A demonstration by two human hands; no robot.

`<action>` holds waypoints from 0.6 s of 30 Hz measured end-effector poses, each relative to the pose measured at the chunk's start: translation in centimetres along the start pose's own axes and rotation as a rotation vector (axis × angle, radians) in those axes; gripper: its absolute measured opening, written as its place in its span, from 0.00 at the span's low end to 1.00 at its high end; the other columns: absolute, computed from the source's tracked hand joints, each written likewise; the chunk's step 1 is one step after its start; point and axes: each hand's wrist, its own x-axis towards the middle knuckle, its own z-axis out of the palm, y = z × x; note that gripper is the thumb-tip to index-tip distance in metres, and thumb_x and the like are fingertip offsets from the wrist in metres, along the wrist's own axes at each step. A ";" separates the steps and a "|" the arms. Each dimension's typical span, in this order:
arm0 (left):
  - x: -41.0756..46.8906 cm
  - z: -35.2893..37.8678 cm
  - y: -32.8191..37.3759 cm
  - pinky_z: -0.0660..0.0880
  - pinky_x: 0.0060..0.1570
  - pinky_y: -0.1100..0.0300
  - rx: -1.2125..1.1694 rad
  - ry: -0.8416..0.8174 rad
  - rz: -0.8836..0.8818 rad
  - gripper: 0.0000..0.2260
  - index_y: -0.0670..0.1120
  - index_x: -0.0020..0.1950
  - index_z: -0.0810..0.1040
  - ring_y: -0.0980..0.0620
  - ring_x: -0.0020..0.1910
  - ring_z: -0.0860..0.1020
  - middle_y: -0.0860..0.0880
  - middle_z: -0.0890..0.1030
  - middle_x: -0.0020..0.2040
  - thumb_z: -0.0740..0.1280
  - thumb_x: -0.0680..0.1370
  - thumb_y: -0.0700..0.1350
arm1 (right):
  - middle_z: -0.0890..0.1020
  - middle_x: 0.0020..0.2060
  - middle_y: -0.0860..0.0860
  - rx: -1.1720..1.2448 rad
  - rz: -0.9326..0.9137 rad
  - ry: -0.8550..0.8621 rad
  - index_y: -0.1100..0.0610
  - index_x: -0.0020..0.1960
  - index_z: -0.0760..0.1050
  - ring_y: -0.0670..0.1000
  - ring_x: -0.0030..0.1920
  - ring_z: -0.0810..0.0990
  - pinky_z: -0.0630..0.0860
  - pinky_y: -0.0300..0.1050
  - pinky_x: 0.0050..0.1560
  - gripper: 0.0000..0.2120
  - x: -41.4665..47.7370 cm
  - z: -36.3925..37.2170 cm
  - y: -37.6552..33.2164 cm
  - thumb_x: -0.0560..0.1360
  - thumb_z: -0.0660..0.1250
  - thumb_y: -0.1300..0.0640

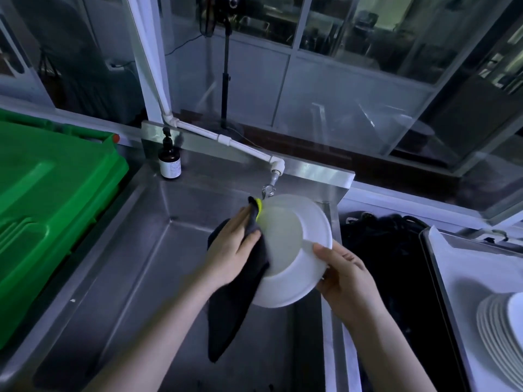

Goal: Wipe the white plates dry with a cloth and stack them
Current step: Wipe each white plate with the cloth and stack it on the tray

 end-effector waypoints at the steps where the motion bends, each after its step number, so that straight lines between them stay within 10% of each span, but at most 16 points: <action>1: -1.0 0.4 -0.3 0.55 0.74 0.65 -0.057 0.032 -0.045 0.23 0.42 0.78 0.62 0.49 0.76 0.63 0.46 0.66 0.77 0.61 0.83 0.43 | 0.86 0.49 0.60 0.018 -0.011 0.006 0.61 0.52 0.85 0.54 0.46 0.86 0.82 0.43 0.41 0.14 0.1 -0.1 -0.3 0.68 0.70 0.60; 8: -5.8 3.9 2.5 0.56 0.74 0.48 0.124 0.177 0.120 0.29 0.58 0.80 0.49 0.58 0.79 0.52 0.63 0.53 0.79 0.55 0.80 0.54 | 0.85 0.53 0.60 0.162 -0.039 0.084 0.62 0.57 0.81 0.53 0.49 0.85 0.83 0.42 0.45 0.15 1.2 1.0 -0.2 0.72 0.67 0.60; 11: -5.4 4.9 4.3 0.63 0.69 0.39 0.385 0.126 0.264 0.25 0.50 0.77 0.63 0.51 0.78 0.58 0.54 0.63 0.78 0.57 0.79 0.52 | 0.84 0.50 0.60 0.210 0.004 0.081 0.63 0.60 0.78 0.54 0.46 0.85 0.82 0.43 0.45 0.19 1.1 2.1 1.2 0.71 0.67 0.59; 18: -3.9 3.3 4.6 0.53 0.74 0.49 0.372 -0.021 0.332 0.25 0.52 0.79 0.59 0.56 0.79 0.53 0.57 0.55 0.80 0.55 0.82 0.53 | 0.81 0.57 0.65 0.168 0.000 0.022 0.68 0.65 0.75 0.61 0.57 0.80 0.76 0.55 0.60 0.22 0.7 1.6 1.1 0.73 0.65 0.60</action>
